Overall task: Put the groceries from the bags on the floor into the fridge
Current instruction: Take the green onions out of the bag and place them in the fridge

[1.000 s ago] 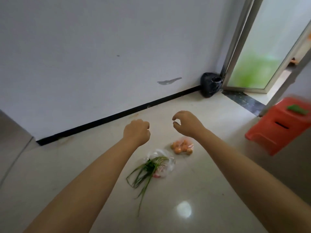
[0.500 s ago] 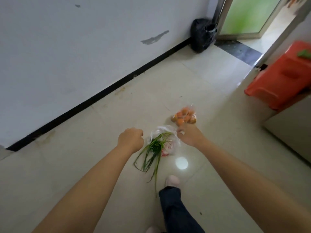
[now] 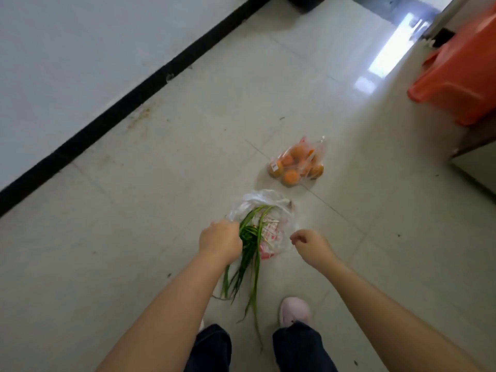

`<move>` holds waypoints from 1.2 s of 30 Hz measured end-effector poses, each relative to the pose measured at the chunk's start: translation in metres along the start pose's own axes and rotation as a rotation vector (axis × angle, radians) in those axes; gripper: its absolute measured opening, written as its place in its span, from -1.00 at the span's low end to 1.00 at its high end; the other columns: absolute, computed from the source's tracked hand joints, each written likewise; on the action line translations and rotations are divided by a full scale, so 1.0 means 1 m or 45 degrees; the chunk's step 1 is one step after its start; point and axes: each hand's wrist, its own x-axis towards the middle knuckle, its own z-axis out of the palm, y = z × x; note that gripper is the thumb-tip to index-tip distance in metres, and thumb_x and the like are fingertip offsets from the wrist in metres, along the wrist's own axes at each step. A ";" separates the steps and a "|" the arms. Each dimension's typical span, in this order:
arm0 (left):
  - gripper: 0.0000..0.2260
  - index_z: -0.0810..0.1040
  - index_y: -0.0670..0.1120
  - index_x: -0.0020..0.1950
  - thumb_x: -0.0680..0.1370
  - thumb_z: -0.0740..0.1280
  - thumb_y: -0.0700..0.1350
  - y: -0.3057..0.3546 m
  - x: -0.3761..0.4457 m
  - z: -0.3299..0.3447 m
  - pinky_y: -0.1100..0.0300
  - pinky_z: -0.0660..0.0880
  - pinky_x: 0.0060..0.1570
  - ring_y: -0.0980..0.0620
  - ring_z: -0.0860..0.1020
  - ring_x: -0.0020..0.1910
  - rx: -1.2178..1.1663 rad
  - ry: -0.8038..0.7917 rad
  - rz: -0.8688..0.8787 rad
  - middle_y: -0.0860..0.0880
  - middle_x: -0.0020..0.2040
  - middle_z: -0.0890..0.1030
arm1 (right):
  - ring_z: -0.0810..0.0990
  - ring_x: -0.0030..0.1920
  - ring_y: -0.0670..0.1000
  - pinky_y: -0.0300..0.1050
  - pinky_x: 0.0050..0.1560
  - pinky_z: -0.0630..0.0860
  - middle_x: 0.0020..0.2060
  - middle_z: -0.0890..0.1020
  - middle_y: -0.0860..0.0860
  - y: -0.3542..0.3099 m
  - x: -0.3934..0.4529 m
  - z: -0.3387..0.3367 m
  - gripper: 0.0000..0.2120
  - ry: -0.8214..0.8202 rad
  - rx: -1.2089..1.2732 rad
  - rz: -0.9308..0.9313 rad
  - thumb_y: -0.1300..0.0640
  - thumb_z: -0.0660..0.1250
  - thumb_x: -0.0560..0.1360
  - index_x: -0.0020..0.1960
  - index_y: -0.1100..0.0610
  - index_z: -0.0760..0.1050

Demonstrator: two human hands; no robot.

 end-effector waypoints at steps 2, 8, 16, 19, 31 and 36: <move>-0.70 0.43 -0.16 0.29 0.58 0.11 -0.18 -0.009 0.057 0.041 0.01 0.46 0.13 -0.18 0.48 0.23 0.010 -0.009 0.031 -0.18 0.26 0.50 | 0.50 0.25 0.13 -0.19 0.16 0.39 0.20 0.58 0.18 0.016 0.058 0.041 -0.69 0.005 0.055 0.032 0.33 0.12 0.54 0.21 0.27 0.51; -0.71 0.40 -0.19 0.28 0.62 0.11 -0.11 -0.017 0.194 0.188 0.02 0.40 0.23 -0.13 0.39 0.30 0.106 -0.111 0.173 -0.16 0.30 0.44 | 0.49 0.23 0.18 -0.04 0.24 0.41 0.20 0.56 0.24 0.071 0.214 0.147 -0.66 0.040 0.062 0.072 0.38 0.09 0.53 0.25 0.31 0.46; -0.28 0.18 -0.21 0.45 0.50 0.19 0.28 -0.004 0.353 0.268 0.02 0.38 0.24 -0.13 0.36 0.35 0.281 0.157 0.300 -0.17 0.37 0.37 | 0.44 -0.13 0.09 -0.12 -0.19 0.41 -0.26 0.51 0.12 0.104 0.379 0.170 -0.84 -0.009 -0.566 -0.228 0.31 0.20 0.48 -0.07 0.24 0.56; -0.19 0.16 -0.23 0.46 0.45 0.21 0.34 0.005 0.366 0.279 0.01 0.40 0.20 -0.15 0.41 0.31 0.292 0.174 0.278 -0.18 0.34 0.42 | 0.47 -0.09 0.10 -0.12 -0.08 0.38 -0.10 0.56 0.19 0.115 0.388 0.170 -0.82 -0.001 -0.606 -0.322 0.33 0.22 0.46 -0.05 0.21 0.57; -0.92 0.49 -0.16 -0.06 0.51 0.30 -0.16 0.002 0.355 0.270 0.14 0.40 -0.22 -0.08 0.47 -0.16 -0.099 0.062 0.202 -0.06 -0.21 0.45 | 0.48 0.17 0.20 -0.03 0.11 0.41 0.17 0.49 0.22 0.141 0.351 0.192 -0.70 -0.064 -0.787 -0.422 0.21 0.18 0.51 0.21 0.28 0.46; -0.89 0.38 -0.16 -0.12 0.50 0.29 -0.18 -0.013 0.345 0.252 0.15 0.37 -0.23 -0.07 0.42 -0.17 -0.239 0.008 0.130 -0.08 -0.22 0.41 | 0.52 0.14 0.18 -0.06 0.07 0.46 0.15 0.55 0.22 0.129 0.323 0.200 -0.70 -0.221 -0.787 -0.387 0.21 0.21 0.51 0.22 0.27 0.45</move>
